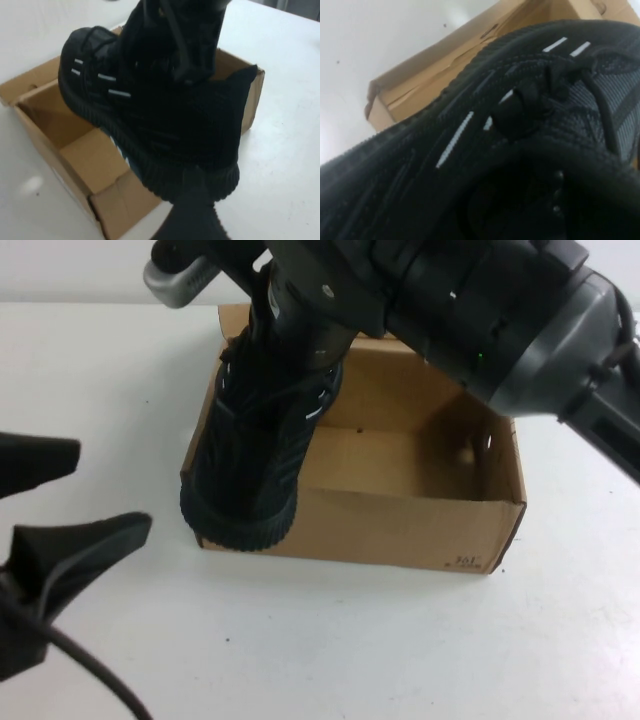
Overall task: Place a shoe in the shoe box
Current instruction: Hand over the shoe
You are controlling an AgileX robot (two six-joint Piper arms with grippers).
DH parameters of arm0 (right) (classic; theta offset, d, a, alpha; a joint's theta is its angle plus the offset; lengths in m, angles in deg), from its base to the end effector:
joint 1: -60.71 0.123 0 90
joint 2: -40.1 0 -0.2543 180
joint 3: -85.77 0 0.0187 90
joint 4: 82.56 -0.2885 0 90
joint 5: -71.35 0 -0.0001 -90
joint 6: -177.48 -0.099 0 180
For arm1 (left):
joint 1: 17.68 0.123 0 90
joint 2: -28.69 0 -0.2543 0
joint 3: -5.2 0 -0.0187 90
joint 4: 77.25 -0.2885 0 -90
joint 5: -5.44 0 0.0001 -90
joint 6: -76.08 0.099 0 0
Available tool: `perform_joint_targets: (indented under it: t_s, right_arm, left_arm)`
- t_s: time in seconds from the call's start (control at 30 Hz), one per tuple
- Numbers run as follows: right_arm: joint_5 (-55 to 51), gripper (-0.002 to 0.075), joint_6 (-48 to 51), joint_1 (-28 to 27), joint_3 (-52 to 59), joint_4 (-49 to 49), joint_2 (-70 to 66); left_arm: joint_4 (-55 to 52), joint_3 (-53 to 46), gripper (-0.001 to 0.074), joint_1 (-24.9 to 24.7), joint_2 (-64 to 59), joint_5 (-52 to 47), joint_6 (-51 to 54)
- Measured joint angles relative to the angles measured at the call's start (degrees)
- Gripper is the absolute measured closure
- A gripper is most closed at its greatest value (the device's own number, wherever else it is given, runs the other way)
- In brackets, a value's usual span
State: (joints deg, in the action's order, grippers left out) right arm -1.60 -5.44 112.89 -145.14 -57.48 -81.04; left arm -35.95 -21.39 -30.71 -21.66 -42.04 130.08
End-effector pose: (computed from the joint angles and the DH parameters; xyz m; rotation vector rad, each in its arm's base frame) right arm 0.3094 0.3332 0.3849 -0.9766 2.1618 -0.1277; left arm 0.1762 -0.0903 0.3639 0.9135 1.7673 -0.3986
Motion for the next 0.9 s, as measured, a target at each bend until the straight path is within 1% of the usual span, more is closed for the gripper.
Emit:
perform_joint_targets:
  t_s: [0.33,0.47,0.57,0.63,0.73,0.9]
  right_arm:
    - [0.00,0.0711,-2.52,-3.32,-0.83,-0.11,-2.51]
    - [-0.12,0.0711,-3.28,-4.68,-1.65,-0.70,-2.64]
    - [-0.12,0.0711,-3.65,-6.60,-3.16,-3.31,-2.64]
    - [-0.23,0.0711,-3.86,-8.28,-4.21,-5.71,-2.64]
    - [-0.31,0.0711,-3.98,-10.02,-5.47,-8.18,-2.64]
    - [-0.45,0.0711,-4.09,-10.58,-5.84,-8.69,-2.64]
  left_arm:
    - [-0.93,0.22,0.0243,-10.30,-9.88,14.07,1.62]
    - [-1.47,0.33,0.0243,-15.33,-14.53,20.34,1.62]
    - [-4.23,0.80,0.0243,-19.50,-17.49,26.01,-0.24]
    - [-7.31,1.35,0.0243,-22.21,-19.29,30.33,-3.37]
    - [-10.88,2.01,0.0244,-24.74,-21.43,35.37,-7.47]
    - [-12.25,2.38,0.0244,-25.34,-24.38,40.90,-9.89]
